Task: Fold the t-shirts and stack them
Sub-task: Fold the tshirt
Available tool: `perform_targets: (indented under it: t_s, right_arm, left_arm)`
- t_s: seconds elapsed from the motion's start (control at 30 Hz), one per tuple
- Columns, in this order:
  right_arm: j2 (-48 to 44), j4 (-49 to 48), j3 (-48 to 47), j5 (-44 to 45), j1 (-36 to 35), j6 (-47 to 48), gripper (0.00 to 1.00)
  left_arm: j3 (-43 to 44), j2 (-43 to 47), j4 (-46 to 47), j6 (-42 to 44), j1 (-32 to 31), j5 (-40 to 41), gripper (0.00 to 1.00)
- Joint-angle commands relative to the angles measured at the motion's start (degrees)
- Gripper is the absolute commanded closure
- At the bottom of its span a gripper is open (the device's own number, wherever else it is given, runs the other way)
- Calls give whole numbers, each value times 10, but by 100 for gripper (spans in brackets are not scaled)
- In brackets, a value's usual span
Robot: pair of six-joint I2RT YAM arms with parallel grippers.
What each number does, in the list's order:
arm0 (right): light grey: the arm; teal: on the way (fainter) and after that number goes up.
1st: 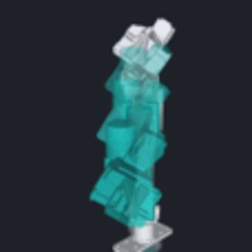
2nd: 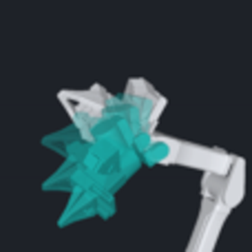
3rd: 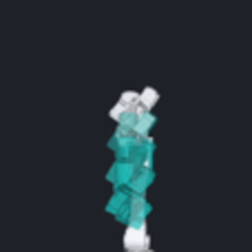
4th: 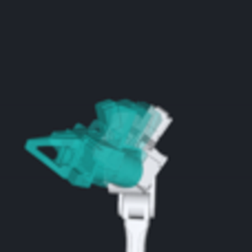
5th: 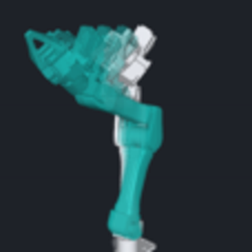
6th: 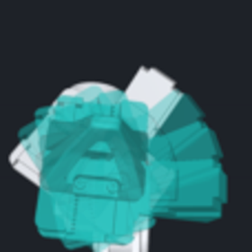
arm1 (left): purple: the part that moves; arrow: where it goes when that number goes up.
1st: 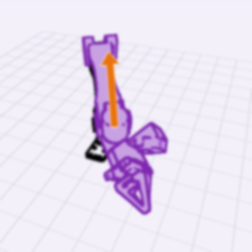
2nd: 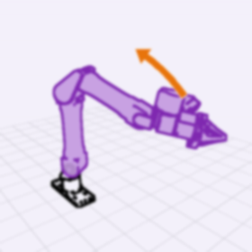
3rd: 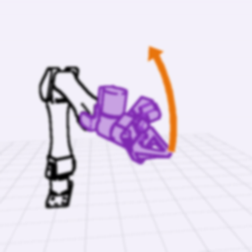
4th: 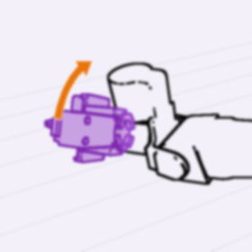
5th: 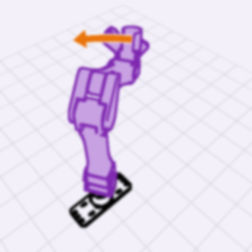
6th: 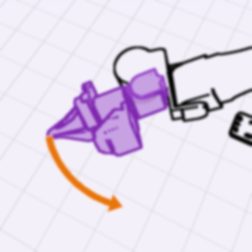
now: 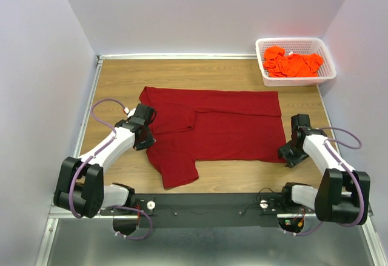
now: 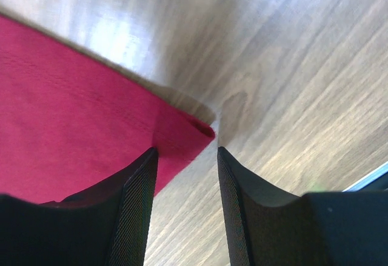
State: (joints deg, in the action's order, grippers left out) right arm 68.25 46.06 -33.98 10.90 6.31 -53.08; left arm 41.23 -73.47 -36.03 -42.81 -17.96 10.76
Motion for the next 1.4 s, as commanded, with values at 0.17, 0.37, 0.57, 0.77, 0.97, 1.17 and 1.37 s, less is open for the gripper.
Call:
perform_targets:
  t_s: [0.17,0.37,0.57,0.77,0.97,1.17,1.37]
  right_arm:
    - [-22,-4,28,18,-1,-55,50]
    - [-10,-4,23,24,-1,-57,71]
    - [-35,4,22,26,-1,-59,99]
    - [-40,21,-32,28,-1,-27,99]
    - [12,24,-118,11,-1,27,99]
    - [68,22,-182,1,-1,78,99]
    - [116,3,-219,-8,-1,114,100]
  left_arm:
    - [10,-7,7,0,6,-18,94]
    - [17,-9,3,3,7,-15,94]
    - [28,-10,-18,13,20,-18,94]
    - [41,-4,-34,40,51,-28,94]
    - [66,-19,-34,64,77,-45,93]
    - [111,-52,-40,84,94,-46,93]
    - [168,-97,-47,105,105,-37,92]
